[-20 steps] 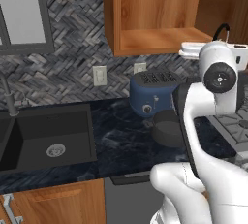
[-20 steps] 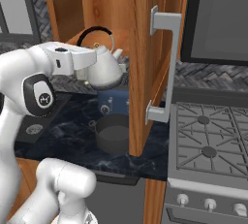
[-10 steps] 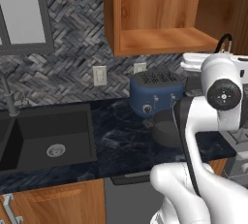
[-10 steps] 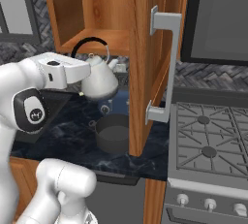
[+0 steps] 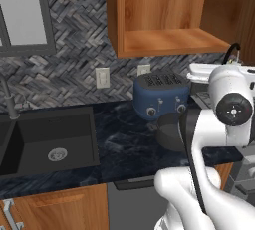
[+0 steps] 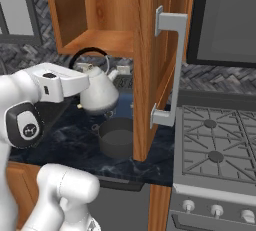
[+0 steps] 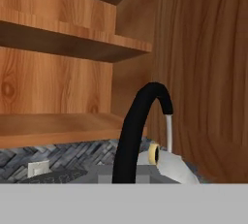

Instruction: Pick the kettle from the cabinet and place it on a stove burner. Then pick the pot from the counter and place it on another stove burner. Finally, turn both burners on.

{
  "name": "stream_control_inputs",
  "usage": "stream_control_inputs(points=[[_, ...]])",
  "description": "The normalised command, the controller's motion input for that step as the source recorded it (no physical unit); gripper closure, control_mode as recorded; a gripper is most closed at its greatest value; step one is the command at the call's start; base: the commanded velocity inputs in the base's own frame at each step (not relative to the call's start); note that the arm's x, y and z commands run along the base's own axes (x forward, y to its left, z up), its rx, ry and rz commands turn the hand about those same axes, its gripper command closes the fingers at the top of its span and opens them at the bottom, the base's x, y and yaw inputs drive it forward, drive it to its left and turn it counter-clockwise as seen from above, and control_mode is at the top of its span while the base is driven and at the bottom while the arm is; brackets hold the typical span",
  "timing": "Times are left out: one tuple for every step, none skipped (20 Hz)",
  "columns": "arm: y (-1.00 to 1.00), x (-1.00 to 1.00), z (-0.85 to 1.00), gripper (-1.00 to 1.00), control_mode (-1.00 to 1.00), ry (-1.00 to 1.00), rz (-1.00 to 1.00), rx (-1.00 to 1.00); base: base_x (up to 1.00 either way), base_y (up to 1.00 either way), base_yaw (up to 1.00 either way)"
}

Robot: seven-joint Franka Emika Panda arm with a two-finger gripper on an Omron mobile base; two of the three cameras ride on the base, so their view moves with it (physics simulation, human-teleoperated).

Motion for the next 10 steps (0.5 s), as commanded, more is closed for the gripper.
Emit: stream_control_inputs(points=[[0.06, -0.35, -0.17, 1.0, -1.0, 0.0, 0.0, 0.0, 0.0, 0.0, 0.0], [0.06, -0.27, -0.1, 1.0, -1.0, 0.0, 0.0, 0.0, 0.0, 0.0, 0.0], [0.05, -0.26, -0.06, 1.0, -1.0, 0.0, 0.0, 0.01, 0.0, 0.0, 0.0], [0.04, -0.26, -0.05, 1.0, -1.0, 0.0, 0.0, 0.01, 0.0, 0.0, 0.0], [0.03, -0.29, -0.06, 1.0, -1.0, 0.0, 0.0, 0.01, 0.0, 0.0, 0.0], [0.04, -0.29, -0.04, 1.0, -1.0, 0.0, 0.0, 0.01, 0.0, 0.0, 0.0], [0.03, -0.29, -0.04, 1.0, -1.0, 0.0, 0.0, 0.01, 0.0, 0.0, 0.0], [0.02, -0.27, -0.01, 1.0, -1.0, 0.0, 0.0, 0.01, 0.0, 0.0, 0.0], [0.0, -0.22, 0.0, 1.0, -1.0, 0.0, 0.0, 0.01, 0.0, 0.0, 0.0], [0.0, -0.17, 0.0, 1.0, -1.0, 0.0, 0.0, 0.01, 0.0, 0.0, 0.0]])
